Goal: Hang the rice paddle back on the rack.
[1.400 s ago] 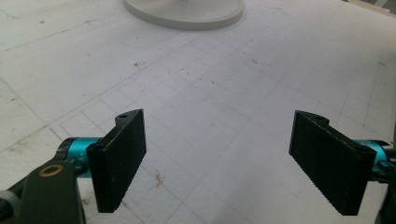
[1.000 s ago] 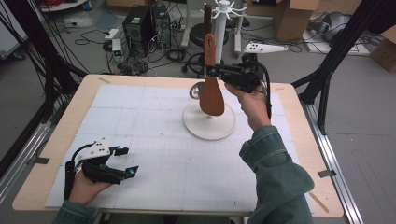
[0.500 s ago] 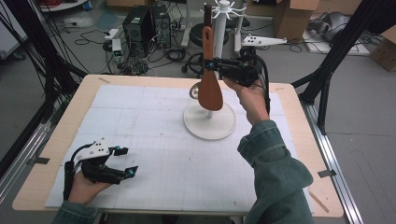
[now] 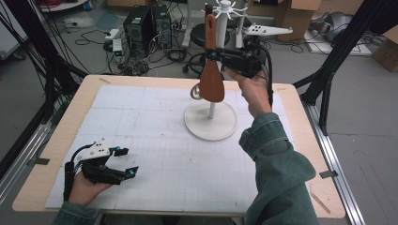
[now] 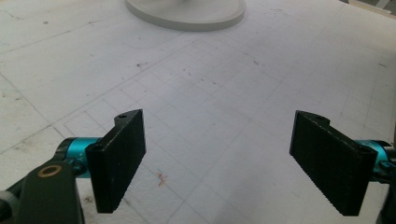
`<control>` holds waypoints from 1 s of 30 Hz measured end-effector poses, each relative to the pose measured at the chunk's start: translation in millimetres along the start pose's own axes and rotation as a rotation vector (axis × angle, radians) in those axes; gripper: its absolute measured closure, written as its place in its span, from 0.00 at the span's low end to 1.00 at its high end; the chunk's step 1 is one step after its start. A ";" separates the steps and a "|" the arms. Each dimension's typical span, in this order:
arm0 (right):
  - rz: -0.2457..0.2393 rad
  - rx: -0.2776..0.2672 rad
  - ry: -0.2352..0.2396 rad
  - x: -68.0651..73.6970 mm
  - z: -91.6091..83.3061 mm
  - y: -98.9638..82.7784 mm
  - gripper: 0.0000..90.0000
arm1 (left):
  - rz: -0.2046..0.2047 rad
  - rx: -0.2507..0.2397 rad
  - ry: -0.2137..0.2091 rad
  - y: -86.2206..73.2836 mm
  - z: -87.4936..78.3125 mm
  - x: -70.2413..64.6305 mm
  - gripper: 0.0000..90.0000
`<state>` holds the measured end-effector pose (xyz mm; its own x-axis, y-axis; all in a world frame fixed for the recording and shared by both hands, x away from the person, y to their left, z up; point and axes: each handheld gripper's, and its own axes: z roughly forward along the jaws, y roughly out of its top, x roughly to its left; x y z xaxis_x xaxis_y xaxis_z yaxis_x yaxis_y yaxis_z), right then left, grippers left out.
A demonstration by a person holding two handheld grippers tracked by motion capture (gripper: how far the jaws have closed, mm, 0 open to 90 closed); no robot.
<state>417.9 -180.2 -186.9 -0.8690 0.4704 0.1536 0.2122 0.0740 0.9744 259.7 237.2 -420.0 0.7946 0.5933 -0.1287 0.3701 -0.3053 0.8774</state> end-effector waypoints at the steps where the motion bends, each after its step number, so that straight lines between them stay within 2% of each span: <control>1: 0.001 -0.003 -0.001 -0.3 0.1 1.2 0.92 | 0.000 0.000 0.001 -0.1 0.2 0.0 0.21; 8: 0.005 -0.010 -0.019 -3.1 0.0 8.2 0.92 | 0.001 0.000 0.001 -0.1 -0.7 0.1 0.21; 20: 0.030 -0.006 -0.057 -10.3 -1.3 4.3 0.91 | 0.000 0.000 0.003 0.1 -1.7 0.2 0.21; 30: 0.030 0.005 -0.077 -10.5 -1.7 0.6 0.88 | -0.001 -0.006 0.010 0.4 -1.9 0.9 0.21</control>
<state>426.4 -186.6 -187.6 -0.8256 0.5383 0.1693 0.2399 0.0633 0.9687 259.6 239.0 -418.8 0.7891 0.6014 -0.1250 0.3682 -0.3003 0.8799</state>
